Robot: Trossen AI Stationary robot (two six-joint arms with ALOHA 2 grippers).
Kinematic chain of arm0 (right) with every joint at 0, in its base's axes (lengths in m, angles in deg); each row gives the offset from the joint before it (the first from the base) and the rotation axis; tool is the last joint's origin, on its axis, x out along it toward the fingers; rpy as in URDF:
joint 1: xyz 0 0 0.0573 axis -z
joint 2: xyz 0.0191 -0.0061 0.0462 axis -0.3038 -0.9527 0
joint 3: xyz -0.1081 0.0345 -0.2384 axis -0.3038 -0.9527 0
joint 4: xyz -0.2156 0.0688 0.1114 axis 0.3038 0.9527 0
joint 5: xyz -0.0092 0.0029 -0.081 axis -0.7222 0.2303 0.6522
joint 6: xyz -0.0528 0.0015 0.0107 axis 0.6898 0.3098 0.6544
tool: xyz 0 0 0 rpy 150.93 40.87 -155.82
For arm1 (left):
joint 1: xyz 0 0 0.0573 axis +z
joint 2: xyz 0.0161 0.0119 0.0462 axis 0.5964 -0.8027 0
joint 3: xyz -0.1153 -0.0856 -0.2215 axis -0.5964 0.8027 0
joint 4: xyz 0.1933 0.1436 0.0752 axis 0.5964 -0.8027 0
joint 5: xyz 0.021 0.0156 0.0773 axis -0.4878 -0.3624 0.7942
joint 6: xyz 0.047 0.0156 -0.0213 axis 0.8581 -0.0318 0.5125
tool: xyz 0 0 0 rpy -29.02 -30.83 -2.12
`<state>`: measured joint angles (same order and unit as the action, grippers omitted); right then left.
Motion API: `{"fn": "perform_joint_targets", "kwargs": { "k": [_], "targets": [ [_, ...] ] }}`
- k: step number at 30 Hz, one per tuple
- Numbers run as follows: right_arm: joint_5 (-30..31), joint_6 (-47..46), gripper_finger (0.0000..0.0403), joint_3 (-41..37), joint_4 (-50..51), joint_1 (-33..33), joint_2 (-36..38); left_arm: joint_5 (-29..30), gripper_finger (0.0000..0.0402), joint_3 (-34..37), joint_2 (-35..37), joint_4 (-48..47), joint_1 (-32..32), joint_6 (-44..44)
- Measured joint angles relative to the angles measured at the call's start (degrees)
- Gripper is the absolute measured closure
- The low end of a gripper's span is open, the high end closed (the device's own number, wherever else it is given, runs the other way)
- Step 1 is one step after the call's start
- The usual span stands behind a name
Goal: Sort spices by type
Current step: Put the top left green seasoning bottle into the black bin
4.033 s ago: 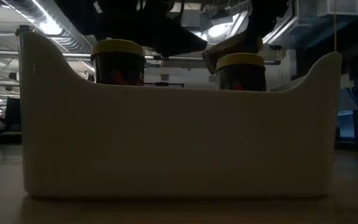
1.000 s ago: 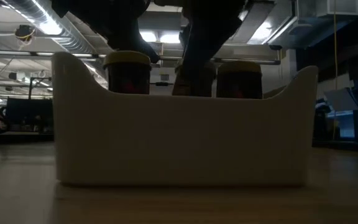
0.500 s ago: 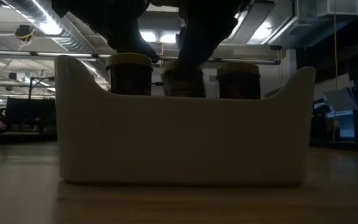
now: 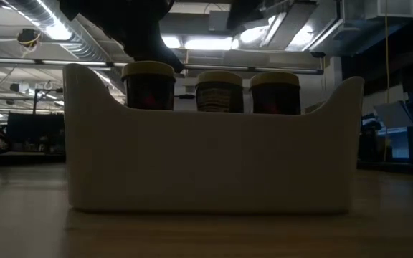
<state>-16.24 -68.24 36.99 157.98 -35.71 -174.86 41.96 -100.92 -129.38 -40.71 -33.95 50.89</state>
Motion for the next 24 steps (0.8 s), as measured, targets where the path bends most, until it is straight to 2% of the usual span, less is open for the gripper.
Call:
{"fn": "perform_joint_targets", "kwargs": {
  "k": [4,9,18,24],
  "targets": [
    [4.68,-1.49,0.0070,-6.31,-0.07,0.06,6.43,-0.01,0.0320,0.00,0.00,0.08,0.00,0.30],
    [7.25,-3.79,0.0070,-19.96,-5.81,0.85,17.13,0.01,0.0320,0.00,0.00,0.89,0.00,0.23],
    [6.92,-6.46,0.0070,-50.11,-26.45,4.43,36.35,0.01,0.0320,0.02,0.00,5.01,0.00,-0.12],
    [7.35,-4.10,0.0070,-65.60,-42.20,7.95,43.22,0.01,0.0320,0.02,-0.26,10.37,0.11,2.59]
  ]
}}
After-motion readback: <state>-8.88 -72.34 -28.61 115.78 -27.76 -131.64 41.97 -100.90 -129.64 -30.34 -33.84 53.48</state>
